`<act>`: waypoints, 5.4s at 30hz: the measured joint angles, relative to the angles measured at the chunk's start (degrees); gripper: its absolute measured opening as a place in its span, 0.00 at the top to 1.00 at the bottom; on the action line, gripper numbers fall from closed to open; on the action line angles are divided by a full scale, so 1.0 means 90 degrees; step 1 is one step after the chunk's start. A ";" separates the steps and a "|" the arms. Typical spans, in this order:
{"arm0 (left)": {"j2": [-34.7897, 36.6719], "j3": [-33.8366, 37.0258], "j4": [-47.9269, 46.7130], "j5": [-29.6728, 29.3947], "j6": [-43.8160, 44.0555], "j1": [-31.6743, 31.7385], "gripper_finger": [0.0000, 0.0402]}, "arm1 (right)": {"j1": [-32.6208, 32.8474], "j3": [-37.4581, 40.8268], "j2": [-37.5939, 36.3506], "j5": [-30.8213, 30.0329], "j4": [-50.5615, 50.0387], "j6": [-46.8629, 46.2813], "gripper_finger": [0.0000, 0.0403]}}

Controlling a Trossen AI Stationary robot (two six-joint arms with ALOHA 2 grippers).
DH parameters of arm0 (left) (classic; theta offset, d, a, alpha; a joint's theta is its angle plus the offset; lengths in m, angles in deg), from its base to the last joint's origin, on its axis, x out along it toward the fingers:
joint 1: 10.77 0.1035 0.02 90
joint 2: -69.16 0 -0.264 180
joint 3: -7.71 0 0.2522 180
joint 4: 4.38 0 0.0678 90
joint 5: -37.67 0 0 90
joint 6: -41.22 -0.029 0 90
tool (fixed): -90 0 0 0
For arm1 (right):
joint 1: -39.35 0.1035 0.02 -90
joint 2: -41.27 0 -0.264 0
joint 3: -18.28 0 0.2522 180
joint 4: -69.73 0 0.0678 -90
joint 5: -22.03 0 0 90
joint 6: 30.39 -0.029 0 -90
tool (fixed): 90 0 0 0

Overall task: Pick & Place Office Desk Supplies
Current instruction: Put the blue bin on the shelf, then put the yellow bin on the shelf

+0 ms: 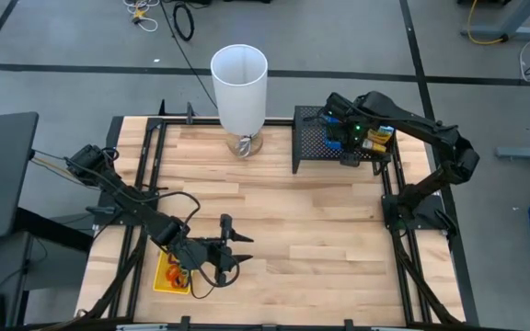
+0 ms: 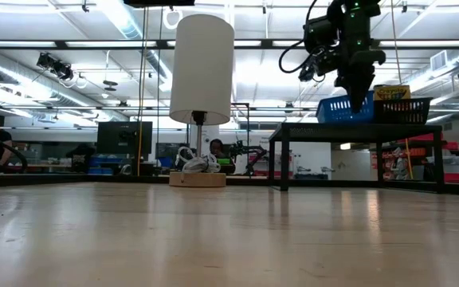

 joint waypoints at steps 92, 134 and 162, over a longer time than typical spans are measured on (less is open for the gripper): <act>0.1250 0.0259 -0.7663 0.4310 1.0026 -0.3374 0.99 | 0.6016 -0.0758 0.0534 -0.0744 0.2726 -0.2630 0.57; -0.1010 0.0703 -0.1403 0.4147 0.2291 0.1693 1.00 | 0.6901 0.0439 0.0569 -0.0467 0.4994 -0.3522 0.57; -0.0924 0.0707 -0.1371 0.4265 0.3254 0.0522 1.00 | 0.6965 0.0845 0.0605 -0.0312 0.5315 -0.3686 0.57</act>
